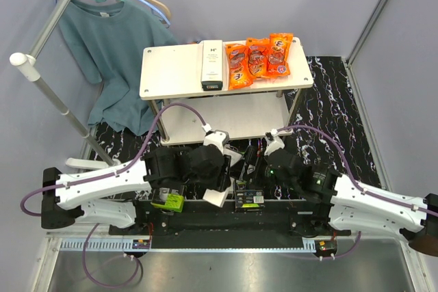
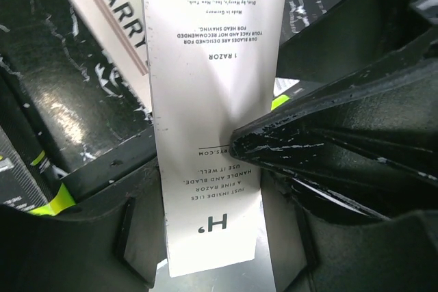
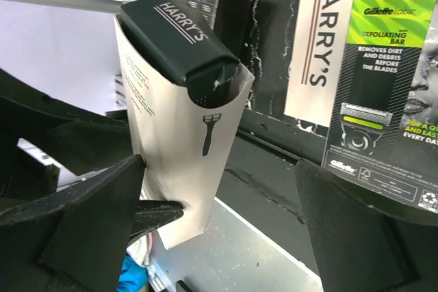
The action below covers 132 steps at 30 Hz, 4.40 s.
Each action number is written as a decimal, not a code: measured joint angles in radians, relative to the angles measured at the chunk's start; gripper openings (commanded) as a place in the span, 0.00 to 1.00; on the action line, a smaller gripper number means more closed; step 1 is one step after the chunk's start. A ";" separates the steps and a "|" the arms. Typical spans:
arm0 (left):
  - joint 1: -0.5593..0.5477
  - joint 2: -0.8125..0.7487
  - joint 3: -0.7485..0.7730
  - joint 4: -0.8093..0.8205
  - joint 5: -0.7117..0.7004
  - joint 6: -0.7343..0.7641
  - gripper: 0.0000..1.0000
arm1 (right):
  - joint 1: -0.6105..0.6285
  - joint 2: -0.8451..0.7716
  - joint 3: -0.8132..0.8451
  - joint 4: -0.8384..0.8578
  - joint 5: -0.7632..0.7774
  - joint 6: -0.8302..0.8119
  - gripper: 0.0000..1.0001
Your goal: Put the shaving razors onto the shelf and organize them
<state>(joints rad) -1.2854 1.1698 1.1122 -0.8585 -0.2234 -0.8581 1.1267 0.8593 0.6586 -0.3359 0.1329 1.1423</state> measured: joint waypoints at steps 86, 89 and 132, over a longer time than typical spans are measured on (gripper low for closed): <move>0.306 -0.200 -0.452 0.876 0.834 -0.014 0.27 | 0.001 -0.268 -0.060 0.081 -0.100 -0.127 0.45; 0.303 -0.184 -0.452 0.888 0.843 -0.015 0.23 | 0.001 -0.270 -0.060 0.072 -0.099 -0.131 0.58; 0.454 -0.025 0.621 0.006 0.495 0.372 0.18 | 0.001 -0.362 -0.017 -0.011 0.000 -0.152 1.00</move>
<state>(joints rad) -0.8314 1.1446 1.7329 -0.8520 0.2718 -0.4862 1.1278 0.4973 0.6418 -0.3470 0.1326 0.9901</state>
